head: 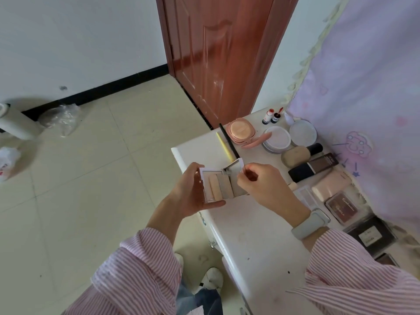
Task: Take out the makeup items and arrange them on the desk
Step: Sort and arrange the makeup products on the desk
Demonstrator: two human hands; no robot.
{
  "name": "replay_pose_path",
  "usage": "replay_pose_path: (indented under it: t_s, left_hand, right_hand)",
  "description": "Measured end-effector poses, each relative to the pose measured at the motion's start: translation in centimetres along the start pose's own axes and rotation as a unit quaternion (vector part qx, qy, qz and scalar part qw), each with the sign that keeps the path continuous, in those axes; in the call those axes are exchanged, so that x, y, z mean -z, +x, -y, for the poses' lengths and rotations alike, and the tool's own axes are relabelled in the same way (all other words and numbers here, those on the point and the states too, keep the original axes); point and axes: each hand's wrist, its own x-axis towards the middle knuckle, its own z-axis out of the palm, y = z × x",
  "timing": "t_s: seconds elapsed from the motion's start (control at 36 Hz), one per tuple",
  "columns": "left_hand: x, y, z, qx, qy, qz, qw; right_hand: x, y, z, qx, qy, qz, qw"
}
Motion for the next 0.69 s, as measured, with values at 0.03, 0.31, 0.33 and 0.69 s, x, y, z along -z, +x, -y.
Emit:
replay_pose_path:
  t_s: [0.03, 0.31, 0.33, 0.69]
  left_hand:
    - [-0.1, 0.0, -0.4, 0.003, 0.005, -0.016, 1.000]
    - [-2.5, 1.4, 1.1, -0.366, 0.411, -0.224, 0.804]
    - [-2.3, 1.8, 1.4, -0.383, 0.450, -0.226, 0.774]
    - [-0.3, 3.5, 0.2, -0.301, 0.590, -0.255, 0.704]
  right_hand:
    - [0.0, 0.2, 0.2, -0.004, 0.000, -0.010, 1.000]
    - [0.2, 1.8, 1.2, -0.058, 0.039, -0.051, 0.996]
    - [0.3, 1.8, 1.2, -0.060, 0.039, -0.050, 0.996]
    - [-1.3, 1.6, 0.1, -0.172, 0.192, -0.088, 0.962]
